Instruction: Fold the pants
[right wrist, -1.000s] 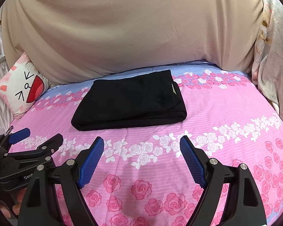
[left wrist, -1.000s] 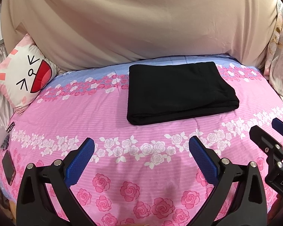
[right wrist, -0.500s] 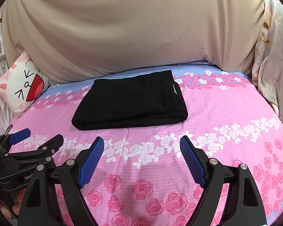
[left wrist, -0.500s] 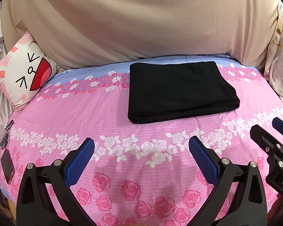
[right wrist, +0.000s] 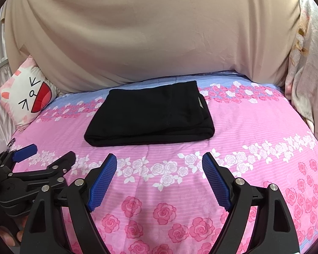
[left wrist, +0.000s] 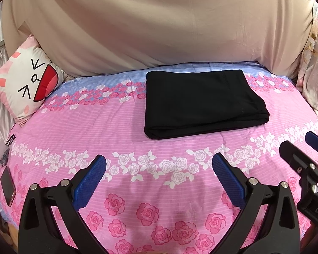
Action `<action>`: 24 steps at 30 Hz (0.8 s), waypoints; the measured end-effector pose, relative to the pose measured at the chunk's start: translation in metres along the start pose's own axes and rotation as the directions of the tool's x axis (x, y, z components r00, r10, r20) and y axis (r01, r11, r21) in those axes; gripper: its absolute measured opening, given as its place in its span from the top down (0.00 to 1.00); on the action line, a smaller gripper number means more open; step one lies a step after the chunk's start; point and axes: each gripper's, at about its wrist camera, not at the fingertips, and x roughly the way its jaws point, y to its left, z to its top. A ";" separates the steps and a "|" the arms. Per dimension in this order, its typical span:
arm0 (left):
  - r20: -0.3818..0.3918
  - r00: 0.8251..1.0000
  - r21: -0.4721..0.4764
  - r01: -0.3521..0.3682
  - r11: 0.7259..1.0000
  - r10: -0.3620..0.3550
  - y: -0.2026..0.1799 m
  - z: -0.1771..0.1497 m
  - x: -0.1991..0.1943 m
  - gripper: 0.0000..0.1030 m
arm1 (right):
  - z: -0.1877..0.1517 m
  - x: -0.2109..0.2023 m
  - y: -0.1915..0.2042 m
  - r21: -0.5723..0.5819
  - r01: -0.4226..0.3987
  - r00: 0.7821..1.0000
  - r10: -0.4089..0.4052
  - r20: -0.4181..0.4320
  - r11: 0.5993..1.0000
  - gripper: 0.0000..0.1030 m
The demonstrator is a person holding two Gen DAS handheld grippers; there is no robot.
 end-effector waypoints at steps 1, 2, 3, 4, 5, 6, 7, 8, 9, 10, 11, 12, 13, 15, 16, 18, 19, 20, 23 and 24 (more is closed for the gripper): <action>0.001 1.000 -0.001 -0.001 1.000 0.001 0.000 0.000 0.000 0.05 | 0.000 0.000 0.002 -0.004 -0.006 1.000 0.006 -0.002 1.000 0.22; 0.002 1.000 -0.002 0.000 1.000 0.000 0.001 0.000 -0.001 0.05 | 0.000 0.001 0.004 -0.009 -0.009 1.000 0.009 -0.004 1.000 0.22; 0.004 1.000 -0.002 0.001 1.000 -0.001 0.001 0.000 -0.002 0.05 | 0.000 0.001 0.006 -0.012 -0.009 1.000 0.009 -0.005 1.000 0.22; 0.005 1.000 -0.004 -0.001 1.000 0.001 0.002 0.000 -0.002 0.05 | 0.000 0.001 0.007 -0.015 -0.012 1.000 0.012 -0.007 1.000 0.22; 0.005 1.000 -0.006 -0.001 1.000 0.001 0.002 0.000 -0.002 0.05 | 0.000 0.001 0.008 -0.015 -0.013 1.000 0.013 -0.008 1.000 0.22; 0.006 1.000 -0.007 -0.001 1.000 0.002 0.002 0.001 -0.003 0.05 | 0.001 0.002 0.010 -0.015 -0.017 1.000 0.017 -0.010 1.000 0.22; 0.007 1.000 -0.012 -0.006 1.000 0.006 0.004 0.001 -0.003 0.05 | 0.001 0.002 0.011 -0.015 -0.018 1.000 0.018 -0.010 1.000 0.22; 0.008 1.000 -0.017 -0.013 1.000 0.013 0.005 0.002 -0.003 0.05 | 0.001 0.002 0.013 -0.015 -0.022 1.000 0.022 -0.013 1.000 0.22; 0.007 1.000 -0.024 -0.022 0.999 0.022 0.007 0.002 -0.002 0.05 | 0.001 0.003 0.015 -0.016 -0.032 0.999 0.031 -0.014 0.999 0.22; 0.004 1.000 -0.025 -0.021 0.999 0.022 0.008 0.003 -0.001 0.05 | 0.001 0.003 0.017 -0.021 -0.033 0.999 0.033 -0.014 0.999 0.22; 0.002 1.000 -0.027 -0.017 0.999 0.017 0.010 0.003 -0.001 0.05 | 0.001 0.003 0.018 -0.028 -0.029 1.000 0.028 -0.012 0.999 0.22; -0.001 1.000 -0.031 -0.013 0.999 0.013 0.011 0.003 -0.001 0.05 | 0.002 0.002 0.018 -0.032 -0.018 1.000 0.018 -0.007 0.999 0.22; 0.001 1.000 -0.031 -0.014 0.999 0.015 0.012 0.003 -0.002 0.05 | 0.003 0.002 0.017 -0.027 -0.014 1.000 0.014 -0.004 1.000 0.22; 0.008 1.000 -0.031 -0.022 0.999 0.023 0.013 0.003 -0.003 0.05 | 0.004 0.001 0.011 -0.008 -0.010 1.000 0.010 -0.002 1.000 0.22; 0.010 1.000 -0.034 -0.020 0.999 0.021 0.014 0.003 -0.003 0.05 | 0.005 0.001 0.009 -0.004 -0.003 1.000 0.003 0.001 1.000 0.22; 0.013 1.000 -0.038 -0.020 0.999 0.021 0.016 0.004 -0.004 0.05 | 0.005 0.000 0.006 -0.001 0.003 1.000 -0.003 0.002 1.000 0.22; 0.017 1.000 -0.037 -0.023 0.999 0.023 0.015 0.003 -0.004 0.05 | 0.005 0.000 0.005 0.000 0.006 1.000 -0.006 0.002 1.000 0.22; 0.024 0.999 -0.035 -0.022 0.999 0.023 0.015 0.003 -0.005 0.05 | 0.005 -0.001 0.005 0.000 0.007 1.000 -0.007 0.003 1.000 0.22; 0.051 0.999 -0.024 -0.004 1.000 0.005 0.012 0.002 -0.010 0.05 | 0.005 -0.001 0.004 0.000 0.006 1.000 -0.006 0.000 1.000 0.22; 0.051 0.999 -0.021 0.004 1.000 -0.003 0.011 0.002 -0.010 0.05 | 0.005 0.000 0.004 0.000 0.006 1.000 -0.006 -0.001 1.000 0.22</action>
